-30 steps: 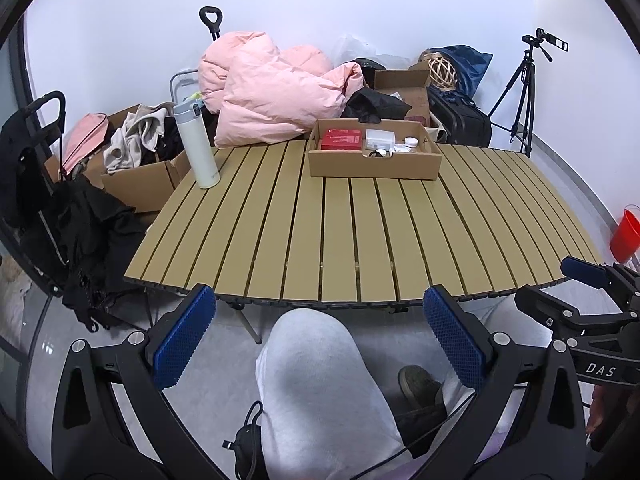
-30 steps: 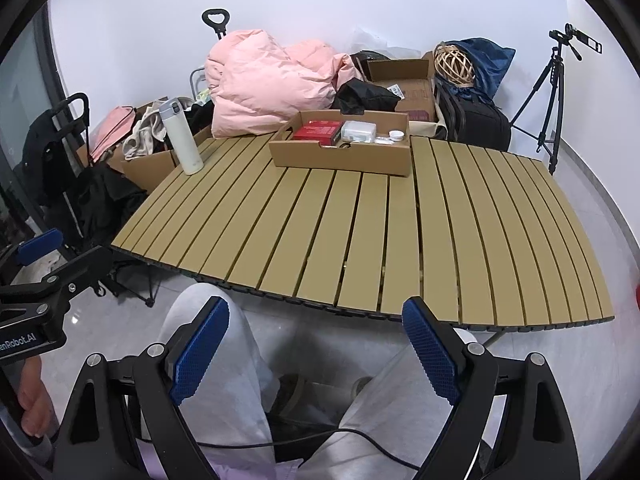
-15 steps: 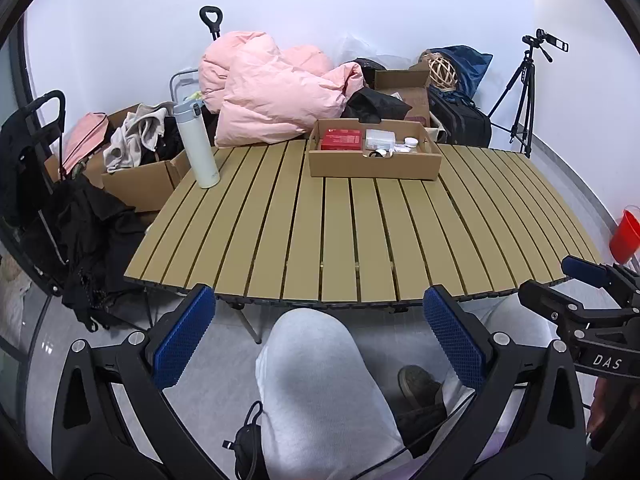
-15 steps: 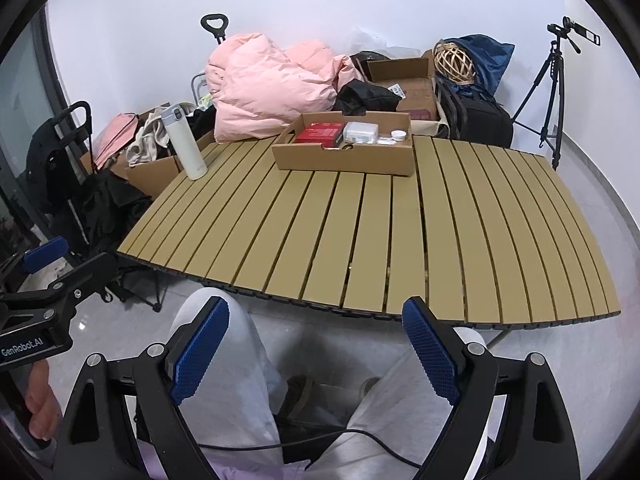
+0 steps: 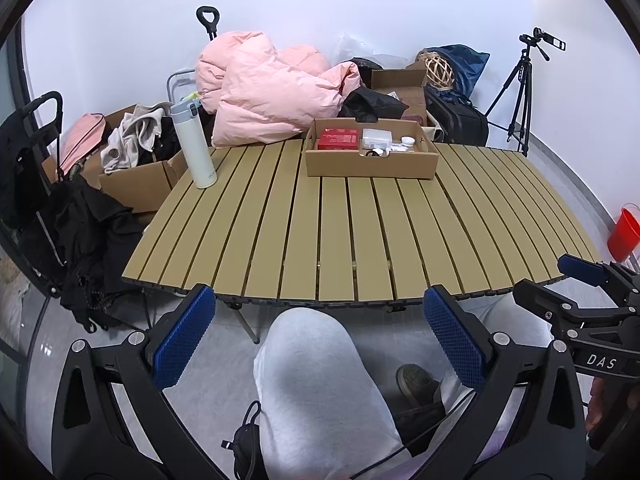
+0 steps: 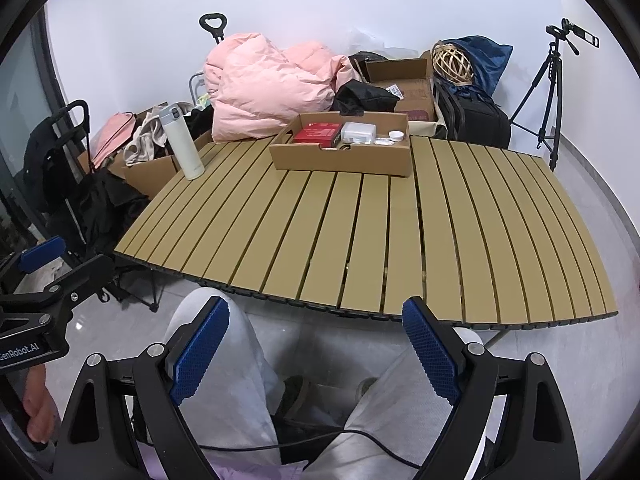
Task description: Organize objects
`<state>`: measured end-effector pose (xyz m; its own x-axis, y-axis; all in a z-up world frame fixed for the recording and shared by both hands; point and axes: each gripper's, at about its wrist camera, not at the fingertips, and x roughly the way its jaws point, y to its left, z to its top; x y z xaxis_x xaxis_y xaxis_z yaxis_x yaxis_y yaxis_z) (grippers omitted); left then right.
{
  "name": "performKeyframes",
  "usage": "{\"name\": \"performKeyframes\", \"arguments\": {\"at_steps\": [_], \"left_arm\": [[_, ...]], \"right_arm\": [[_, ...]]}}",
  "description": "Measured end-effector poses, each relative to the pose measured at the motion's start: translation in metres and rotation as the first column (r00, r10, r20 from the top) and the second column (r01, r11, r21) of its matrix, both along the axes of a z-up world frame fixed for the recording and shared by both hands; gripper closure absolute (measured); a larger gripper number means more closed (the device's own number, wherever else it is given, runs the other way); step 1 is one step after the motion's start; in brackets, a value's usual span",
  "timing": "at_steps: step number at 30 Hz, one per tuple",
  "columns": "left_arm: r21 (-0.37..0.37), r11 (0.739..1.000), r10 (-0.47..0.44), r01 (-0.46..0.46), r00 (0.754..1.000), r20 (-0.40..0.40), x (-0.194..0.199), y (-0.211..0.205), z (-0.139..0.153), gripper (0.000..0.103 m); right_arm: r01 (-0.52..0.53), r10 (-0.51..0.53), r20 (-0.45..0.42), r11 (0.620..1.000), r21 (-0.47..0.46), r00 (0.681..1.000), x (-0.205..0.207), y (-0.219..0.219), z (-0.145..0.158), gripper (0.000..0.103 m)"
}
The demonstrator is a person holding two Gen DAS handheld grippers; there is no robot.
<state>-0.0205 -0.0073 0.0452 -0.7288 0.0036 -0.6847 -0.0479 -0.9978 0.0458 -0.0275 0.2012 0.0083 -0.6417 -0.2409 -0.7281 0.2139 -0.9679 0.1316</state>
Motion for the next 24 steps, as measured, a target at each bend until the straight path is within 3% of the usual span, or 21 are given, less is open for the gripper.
{"name": "performKeyframes", "arguments": {"at_steps": [24], "left_arm": [[0.021, 1.0, -0.01, 0.009, 0.998, 0.064, -0.014, 0.002, -0.017, 0.0]], "right_arm": [[0.035, -0.035, 0.03, 0.999, 0.024, 0.999, -0.009, 0.013, -0.009, 0.012]]}}
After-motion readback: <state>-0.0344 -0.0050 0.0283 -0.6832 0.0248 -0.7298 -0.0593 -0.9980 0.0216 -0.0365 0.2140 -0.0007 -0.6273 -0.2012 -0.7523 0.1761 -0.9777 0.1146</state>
